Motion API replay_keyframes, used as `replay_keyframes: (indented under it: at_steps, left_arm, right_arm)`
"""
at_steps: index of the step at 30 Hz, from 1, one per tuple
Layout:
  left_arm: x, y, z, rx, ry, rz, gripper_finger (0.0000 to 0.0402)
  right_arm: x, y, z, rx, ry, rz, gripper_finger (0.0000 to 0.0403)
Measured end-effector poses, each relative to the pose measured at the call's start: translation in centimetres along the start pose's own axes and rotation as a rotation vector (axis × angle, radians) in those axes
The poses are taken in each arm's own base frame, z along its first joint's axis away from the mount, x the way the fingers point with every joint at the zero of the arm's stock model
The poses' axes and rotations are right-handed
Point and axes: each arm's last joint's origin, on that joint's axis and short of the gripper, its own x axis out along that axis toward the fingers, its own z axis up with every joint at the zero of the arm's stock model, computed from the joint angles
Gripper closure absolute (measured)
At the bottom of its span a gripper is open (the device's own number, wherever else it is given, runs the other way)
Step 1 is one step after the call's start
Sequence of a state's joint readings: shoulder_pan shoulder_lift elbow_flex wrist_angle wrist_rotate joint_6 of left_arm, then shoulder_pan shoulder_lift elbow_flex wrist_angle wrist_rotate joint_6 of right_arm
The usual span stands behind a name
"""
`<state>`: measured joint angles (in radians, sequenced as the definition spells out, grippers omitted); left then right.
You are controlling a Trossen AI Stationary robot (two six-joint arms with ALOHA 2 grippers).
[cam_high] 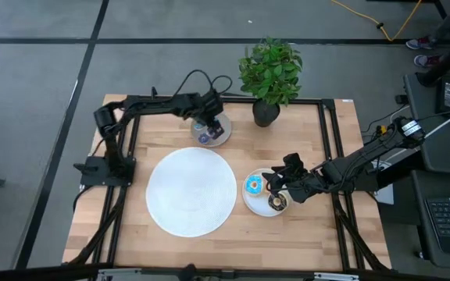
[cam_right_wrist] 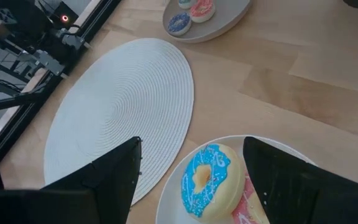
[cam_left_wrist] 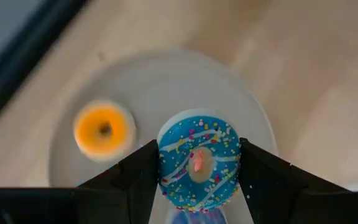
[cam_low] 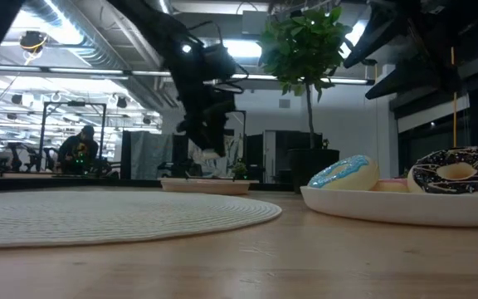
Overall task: Pick & Place donuts
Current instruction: Put the small blue donut on the brown plate
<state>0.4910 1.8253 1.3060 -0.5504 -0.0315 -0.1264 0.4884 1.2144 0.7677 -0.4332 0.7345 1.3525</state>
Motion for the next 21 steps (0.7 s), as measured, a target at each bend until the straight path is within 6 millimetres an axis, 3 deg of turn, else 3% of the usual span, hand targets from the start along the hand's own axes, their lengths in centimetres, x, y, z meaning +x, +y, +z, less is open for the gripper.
replay_keyframes:
  at_steps: [5,10,14,21]
  left_arm:
    - [1.5,1.2,2.0,-0.03,-0.014,0.008,0.0204]
    - [2.9,1.8,2.6,-0.043,0.005,-0.026,0.0204]
    - [4.1,2.0,2.2,-0.053,0.045,-0.034,0.0201]
    - [4.5,1.7,2.0,-0.052,0.071,-0.089,0.0167]
  right_arm:
    - [0.0,0.1,0.1,0.006,-0.015,0.003,0.012]
    - [0.0,0.1,0.1,0.008,-0.033,0.002,0.012]
    - [0.0,0.1,0.1,0.008,-0.035,0.001,0.012]
    - [0.0,0.1,0.1,0.008,-0.035,0.0,0.012]
